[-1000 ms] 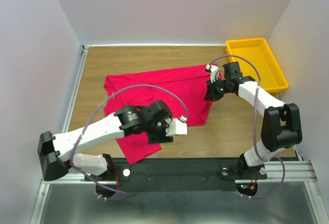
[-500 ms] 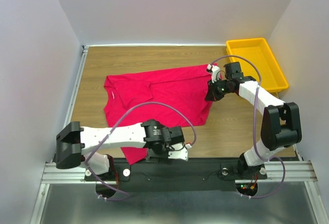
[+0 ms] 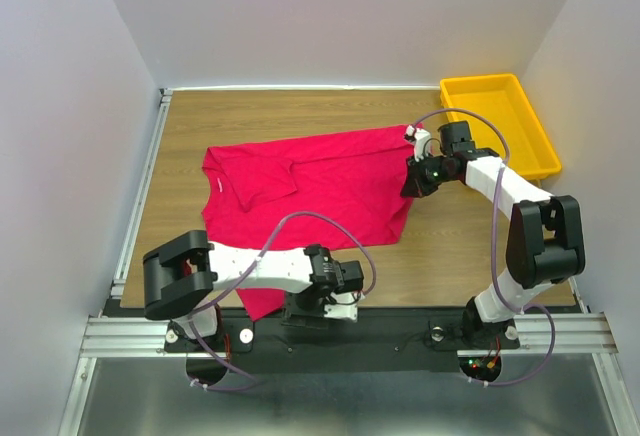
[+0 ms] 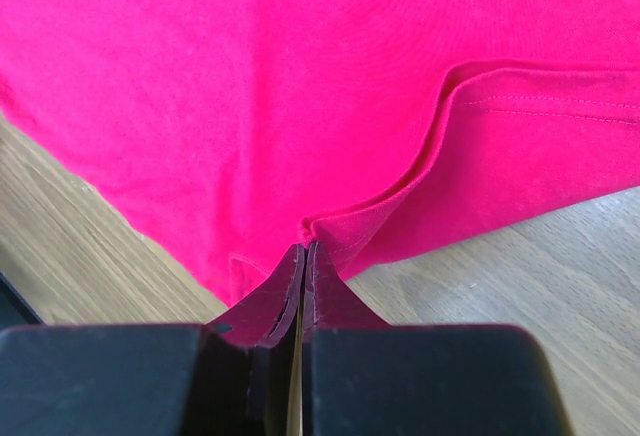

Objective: Fold and stack the t-shirts
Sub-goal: Fold the tshirt

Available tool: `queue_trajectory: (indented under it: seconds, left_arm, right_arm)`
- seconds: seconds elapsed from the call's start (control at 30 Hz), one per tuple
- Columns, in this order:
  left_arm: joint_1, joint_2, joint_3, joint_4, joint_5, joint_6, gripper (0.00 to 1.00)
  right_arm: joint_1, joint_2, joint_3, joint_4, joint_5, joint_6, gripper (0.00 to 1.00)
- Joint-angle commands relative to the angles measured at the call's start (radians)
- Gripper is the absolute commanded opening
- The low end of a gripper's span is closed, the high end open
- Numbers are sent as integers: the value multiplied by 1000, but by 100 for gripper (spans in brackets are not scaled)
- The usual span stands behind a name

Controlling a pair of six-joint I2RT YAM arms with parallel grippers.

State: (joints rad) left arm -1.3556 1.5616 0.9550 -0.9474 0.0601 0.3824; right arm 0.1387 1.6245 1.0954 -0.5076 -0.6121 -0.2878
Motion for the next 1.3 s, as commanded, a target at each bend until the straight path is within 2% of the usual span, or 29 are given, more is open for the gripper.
queue_trajectory:
  seconds: [0.0, 0.17, 0.3, 0.33, 0.37, 0.43, 0.57, 0.63, 0.73, 0.77, 0.83, 0.87, 0.93, 1.07, 1.17, 1.27]
  left_arm:
    - [-5, 43, -7, 21, -43, -25, 70]
    - [3, 43, 5, 33, -167, -66, 70]
    - [33, -23, 119, 45, -278, -161, 69]
    - [32, -49, 134, 51, -301, -169, 69]
    - [33, -99, 152, 65, -334, -178, 69]
    - [42, -179, 198, 85, -380, -203, 70]
    - [99, -294, 287, 154, -492, -249, 74]
    - [176, -337, 343, 191, -496, -289, 74]
    - [293, -426, 387, 291, -497, -345, 77]
    - [318, -473, 390, 349, -471, -376, 79]
    - [357, -518, 395, 404, -467, -414, 80]
    - [377, -559, 399, 441, -506, -463, 85]
    - [394, -600, 407, 470, -552, -510, 89]
    - [429, -735, 386, 573, -635, -568, 92]
    - [431, -799, 367, 607, -680, -597, 92]
    - [431, -836, 367, 592, -723, -608, 93]
  right_arm:
    - [-13, -3, -2, 26, -28, 7, 1]
    - [-16, -5, -5, 24, -47, -2, 2]
    - [-16, -31, -17, 14, -93, -42, 27]
    - [-16, -37, -19, 5, -106, -56, 39]
    - [-16, -43, -19, -2, -112, -65, 44]
    - [-16, -49, -6, -23, -126, -97, 50]
    - [-14, -48, 44, -66, -159, -134, 55]
    - [-4, -49, 72, -94, -195, -189, 58]
    - [83, -48, 87, -199, -285, -371, 60]
    - [167, -48, 80, -260, -313, -434, 60]
    - [255, -60, 45, -281, -336, -623, 60]
    - [336, -77, -1, -276, -354, -746, 60]
    - [413, -80, -28, -250, -356, -830, 64]
    - [657, 12, 47, -223, -212, -829, 61]
    - [818, 101, 138, -152, -74, -743, 55]
    - [955, 188, 227, -86, 47, -651, 55]
